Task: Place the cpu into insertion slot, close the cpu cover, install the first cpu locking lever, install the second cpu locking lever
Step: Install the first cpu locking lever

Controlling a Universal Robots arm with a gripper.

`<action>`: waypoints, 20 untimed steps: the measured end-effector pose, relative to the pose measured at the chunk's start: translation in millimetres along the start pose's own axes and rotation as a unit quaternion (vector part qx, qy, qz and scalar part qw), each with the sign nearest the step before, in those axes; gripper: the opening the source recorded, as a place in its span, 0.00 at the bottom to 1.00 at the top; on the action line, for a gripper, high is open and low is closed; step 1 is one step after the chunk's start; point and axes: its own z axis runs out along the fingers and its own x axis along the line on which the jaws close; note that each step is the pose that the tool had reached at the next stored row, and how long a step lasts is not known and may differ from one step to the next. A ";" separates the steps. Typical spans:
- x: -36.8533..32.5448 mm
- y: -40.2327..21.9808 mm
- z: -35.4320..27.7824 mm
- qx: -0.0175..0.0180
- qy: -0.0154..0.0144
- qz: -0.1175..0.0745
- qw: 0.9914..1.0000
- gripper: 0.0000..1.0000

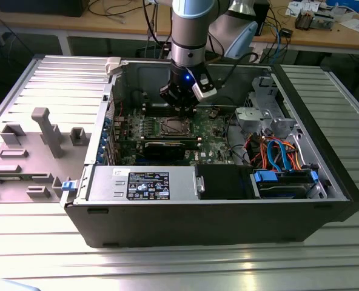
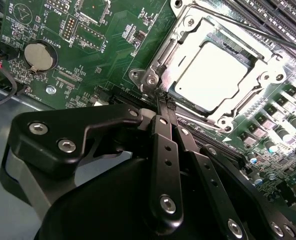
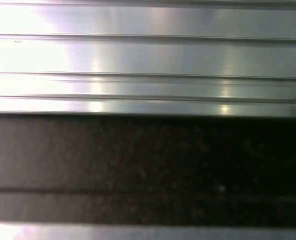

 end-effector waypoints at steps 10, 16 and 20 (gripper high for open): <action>-0.5 -0.1 -0.2 0.001 0.000 0.000 1.000 0.11; -0.9 -0.3 0.5 0.002 0.000 0.000 1.000 0.11; -0.8 -0.8 0.8 0.002 0.000 0.001 1.000 0.11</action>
